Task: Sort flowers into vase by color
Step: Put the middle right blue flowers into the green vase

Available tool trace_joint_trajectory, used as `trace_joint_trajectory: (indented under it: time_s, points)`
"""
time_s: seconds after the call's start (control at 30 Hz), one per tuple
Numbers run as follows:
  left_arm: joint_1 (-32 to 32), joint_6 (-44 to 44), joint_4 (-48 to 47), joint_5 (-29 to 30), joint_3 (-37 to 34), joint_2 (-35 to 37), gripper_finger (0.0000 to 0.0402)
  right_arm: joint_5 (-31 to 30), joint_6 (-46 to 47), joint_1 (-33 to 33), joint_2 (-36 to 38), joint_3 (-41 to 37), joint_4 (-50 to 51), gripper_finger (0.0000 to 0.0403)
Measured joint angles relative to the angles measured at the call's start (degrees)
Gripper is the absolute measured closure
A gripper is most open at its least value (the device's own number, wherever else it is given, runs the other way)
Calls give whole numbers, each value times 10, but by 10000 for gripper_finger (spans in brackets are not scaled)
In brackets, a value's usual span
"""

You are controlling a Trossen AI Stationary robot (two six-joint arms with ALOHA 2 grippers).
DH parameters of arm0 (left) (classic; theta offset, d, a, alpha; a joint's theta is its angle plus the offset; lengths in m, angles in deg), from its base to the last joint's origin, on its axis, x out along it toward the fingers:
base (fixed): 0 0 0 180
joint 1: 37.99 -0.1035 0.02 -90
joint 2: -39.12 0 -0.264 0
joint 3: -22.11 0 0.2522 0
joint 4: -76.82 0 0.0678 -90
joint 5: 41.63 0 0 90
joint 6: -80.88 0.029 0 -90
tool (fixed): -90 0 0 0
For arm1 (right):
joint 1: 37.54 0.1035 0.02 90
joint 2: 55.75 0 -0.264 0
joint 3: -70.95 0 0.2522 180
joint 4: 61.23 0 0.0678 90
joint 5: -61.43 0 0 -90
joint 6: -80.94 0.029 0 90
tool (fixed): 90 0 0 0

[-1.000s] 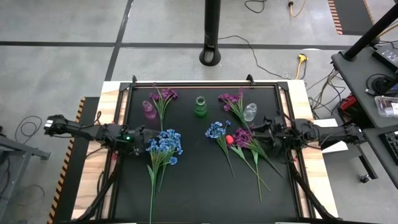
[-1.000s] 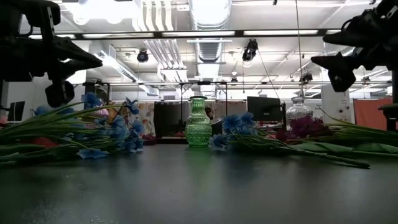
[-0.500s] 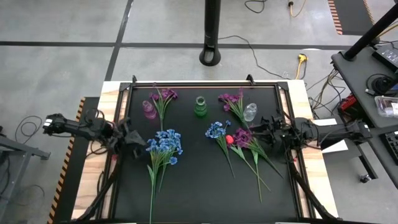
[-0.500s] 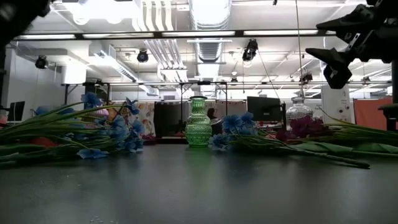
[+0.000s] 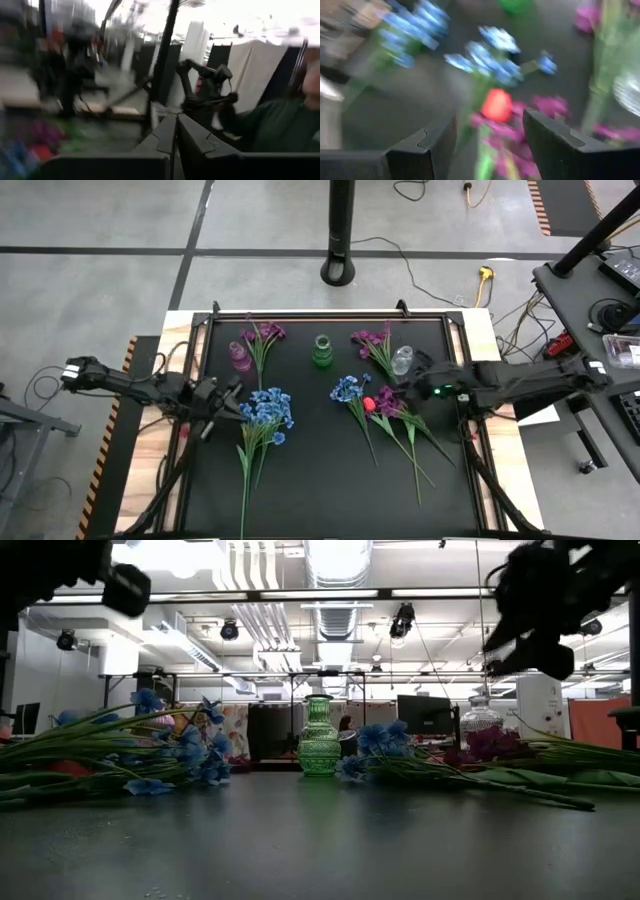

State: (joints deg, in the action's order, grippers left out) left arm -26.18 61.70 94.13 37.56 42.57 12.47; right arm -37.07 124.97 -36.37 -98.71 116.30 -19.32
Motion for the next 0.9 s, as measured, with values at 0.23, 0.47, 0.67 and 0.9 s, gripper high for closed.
trace_joint_trajectory:
  time_s: [0.23, 0.47, 0.67, 0.9]
  points:
    - [0, -115, -3, 9, 3, -50, 402, 12, -1, 0, -113, 71, 16, 188]
    - [0, -91, -2, 24, 37, -83, 402, 15, -1, 0, -208, 136, 16, 188]
    - [0, -81, -9, 28, 90, -118, 402, 15, -7, 0, -279, 177, 17, 188]
    - [-1, -104, -160, 44, 174, -178, 402, 14, -19, -1, -359, 226, 21, 188]
